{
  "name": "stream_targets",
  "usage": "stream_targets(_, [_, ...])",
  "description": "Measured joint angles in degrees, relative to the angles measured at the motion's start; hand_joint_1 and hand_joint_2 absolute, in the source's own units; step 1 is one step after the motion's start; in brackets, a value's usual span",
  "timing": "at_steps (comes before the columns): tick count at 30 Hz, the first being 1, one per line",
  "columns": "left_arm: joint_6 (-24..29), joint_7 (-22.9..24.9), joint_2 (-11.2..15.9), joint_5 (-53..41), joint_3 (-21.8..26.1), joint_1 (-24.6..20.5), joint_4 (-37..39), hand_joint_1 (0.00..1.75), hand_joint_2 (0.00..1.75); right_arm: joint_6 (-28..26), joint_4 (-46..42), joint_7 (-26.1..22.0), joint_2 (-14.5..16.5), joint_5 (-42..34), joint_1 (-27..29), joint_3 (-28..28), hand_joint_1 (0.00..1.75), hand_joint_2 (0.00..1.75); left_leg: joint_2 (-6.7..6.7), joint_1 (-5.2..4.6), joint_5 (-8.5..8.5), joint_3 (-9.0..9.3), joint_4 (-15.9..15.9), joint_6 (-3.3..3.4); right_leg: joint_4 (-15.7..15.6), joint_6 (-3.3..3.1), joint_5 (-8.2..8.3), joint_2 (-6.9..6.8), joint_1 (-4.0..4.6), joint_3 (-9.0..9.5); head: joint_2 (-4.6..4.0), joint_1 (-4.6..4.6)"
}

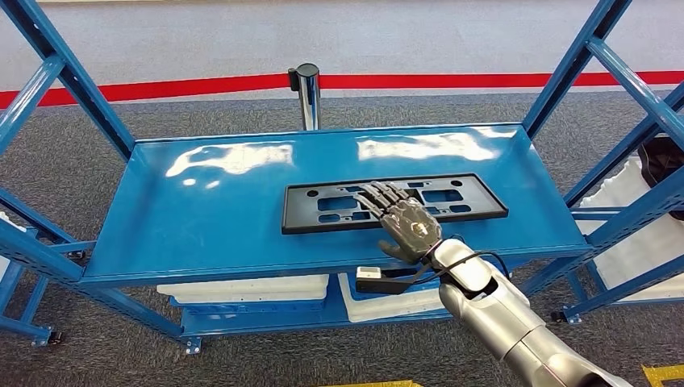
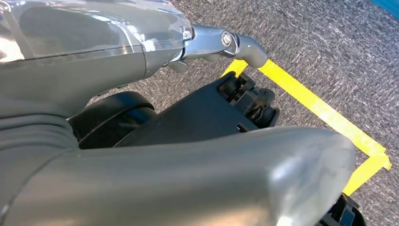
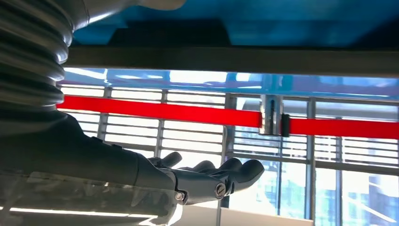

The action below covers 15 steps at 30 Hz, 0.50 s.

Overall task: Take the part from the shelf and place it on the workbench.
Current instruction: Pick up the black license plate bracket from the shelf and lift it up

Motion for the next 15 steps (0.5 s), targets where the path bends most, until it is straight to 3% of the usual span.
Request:
stream_targets(4, [-0.01,-0.03,0.00,0.15,-0.01,0.00,0.00,0.00,0.00,0.45,-2.12,-0.06,0.04,0.01,-0.02,1.27,0.00,1.75,-0.01,0.00,0.00,0.00,0.00,0.00,0.00,0.00,0.00,0.00,0.00,0.01,0.00,-0.02])
stream_targets(15, [-0.06,-0.05,0.00,0.32,-0.04,-0.01,0.00,0.00,0.00,0.99,-4.26,-0.01,0.98,-0.05,-0.47,3.71,0.00,1.75,0.00,0.00,0.00,0.00,-0.01,0.00,0.00,0.00,0.00,0.00,0.00,0.02,0.00,0.01])
